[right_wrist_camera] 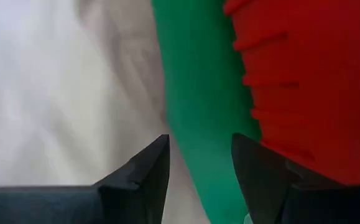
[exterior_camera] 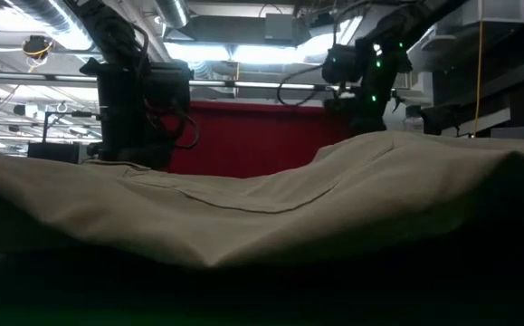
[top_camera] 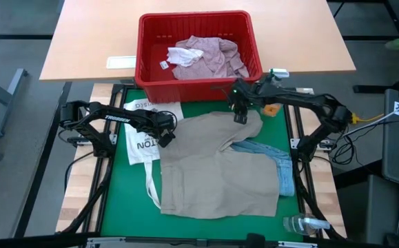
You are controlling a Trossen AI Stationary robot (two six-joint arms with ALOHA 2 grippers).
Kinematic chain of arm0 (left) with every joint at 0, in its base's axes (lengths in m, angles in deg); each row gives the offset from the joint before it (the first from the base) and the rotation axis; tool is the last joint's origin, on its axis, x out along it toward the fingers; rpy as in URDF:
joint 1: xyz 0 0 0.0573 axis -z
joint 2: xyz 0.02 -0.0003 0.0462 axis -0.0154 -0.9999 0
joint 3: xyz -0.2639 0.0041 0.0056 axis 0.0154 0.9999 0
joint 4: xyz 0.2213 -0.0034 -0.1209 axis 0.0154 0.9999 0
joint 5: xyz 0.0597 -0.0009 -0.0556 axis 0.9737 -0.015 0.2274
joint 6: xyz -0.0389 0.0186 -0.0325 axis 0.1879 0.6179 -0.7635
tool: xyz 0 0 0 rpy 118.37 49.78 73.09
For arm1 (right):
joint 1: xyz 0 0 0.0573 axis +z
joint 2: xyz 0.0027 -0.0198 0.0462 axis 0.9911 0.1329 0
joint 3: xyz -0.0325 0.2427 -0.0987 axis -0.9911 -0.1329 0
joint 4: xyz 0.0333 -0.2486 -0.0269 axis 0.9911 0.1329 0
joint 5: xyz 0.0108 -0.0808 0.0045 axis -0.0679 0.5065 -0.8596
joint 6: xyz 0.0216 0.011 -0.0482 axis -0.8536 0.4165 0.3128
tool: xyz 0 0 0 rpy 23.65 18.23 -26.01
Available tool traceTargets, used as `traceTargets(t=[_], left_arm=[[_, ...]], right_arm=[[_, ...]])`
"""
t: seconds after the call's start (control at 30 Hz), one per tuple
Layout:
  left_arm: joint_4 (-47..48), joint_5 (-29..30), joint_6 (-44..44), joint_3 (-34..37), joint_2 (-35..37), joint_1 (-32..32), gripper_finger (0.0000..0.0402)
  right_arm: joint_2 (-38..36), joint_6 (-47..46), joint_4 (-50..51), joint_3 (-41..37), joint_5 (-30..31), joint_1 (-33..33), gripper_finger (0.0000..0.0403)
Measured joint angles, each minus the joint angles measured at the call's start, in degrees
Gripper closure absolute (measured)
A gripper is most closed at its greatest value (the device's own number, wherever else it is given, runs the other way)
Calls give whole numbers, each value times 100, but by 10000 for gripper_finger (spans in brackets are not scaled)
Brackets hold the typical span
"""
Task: Fold laundry
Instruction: Fold the gray short
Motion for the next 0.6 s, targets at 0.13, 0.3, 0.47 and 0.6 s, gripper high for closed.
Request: traceTargets(t=[0.13,0.3,0.47,0.6], left_arm=[[-37,28,0,0,0,2,401],[-131,57,0,0,-1,0,401],[-139,65,-2,0,-2,0,401],[-139,67,-4,0,-2,0,401]], right_arm=[[82,22,-246,-332,321,0,230],[314,133,-392,-597,584,0,230],[678,335,-435,-641,373,0,230],[968,393,-589,-641,343,0,230]])
